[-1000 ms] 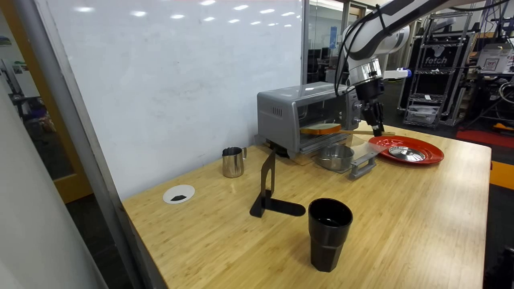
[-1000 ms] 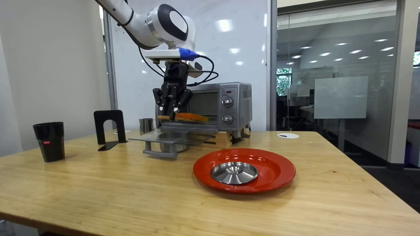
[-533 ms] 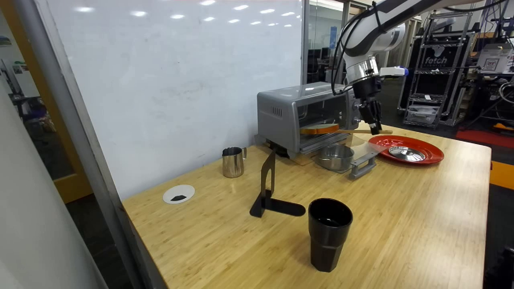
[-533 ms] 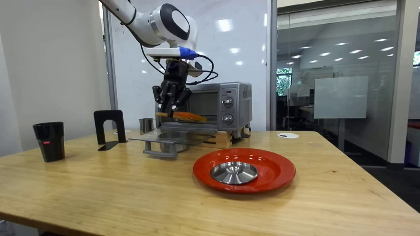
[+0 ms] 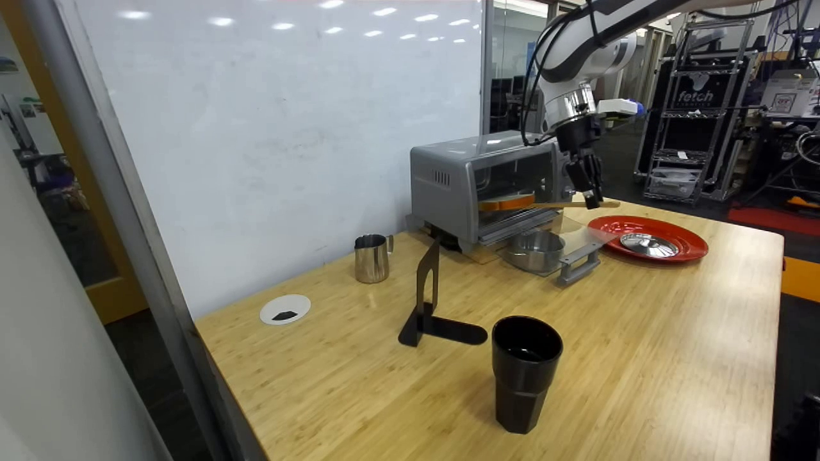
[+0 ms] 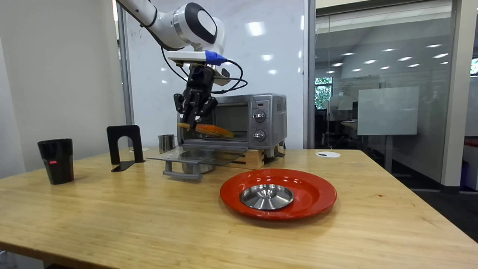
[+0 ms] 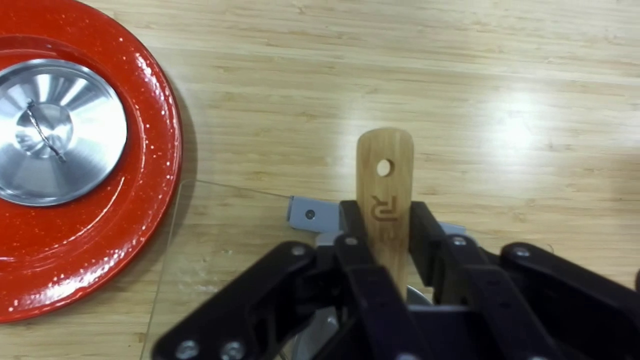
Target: Use the wooden spatula to place the slice of bread in the mini oven then close the oven door
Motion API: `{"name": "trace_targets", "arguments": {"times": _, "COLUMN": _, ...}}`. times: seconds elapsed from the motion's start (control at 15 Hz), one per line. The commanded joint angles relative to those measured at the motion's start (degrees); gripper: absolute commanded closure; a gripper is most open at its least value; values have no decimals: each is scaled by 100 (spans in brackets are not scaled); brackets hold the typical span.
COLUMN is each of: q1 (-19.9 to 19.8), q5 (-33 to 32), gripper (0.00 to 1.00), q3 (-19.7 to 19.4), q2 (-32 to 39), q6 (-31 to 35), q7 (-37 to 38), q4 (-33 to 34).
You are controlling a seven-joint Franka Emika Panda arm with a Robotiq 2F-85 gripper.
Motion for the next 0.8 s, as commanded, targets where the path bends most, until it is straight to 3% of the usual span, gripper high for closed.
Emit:
{"name": "trace_targets", "arguments": {"times": 0.0, "q1": -163, "q5": 146, "gripper": 93, "q3": 132, "q2": 295, "q6": -497, "q7": -30, "q4": 517}}
{"name": "trace_targets", "arguments": {"times": 0.73, "q1": -245, "q5": 142, "gripper": 93, "q3": 151, "q2": 692, "q6": -981, "q7": -17, "q4": 1109}}
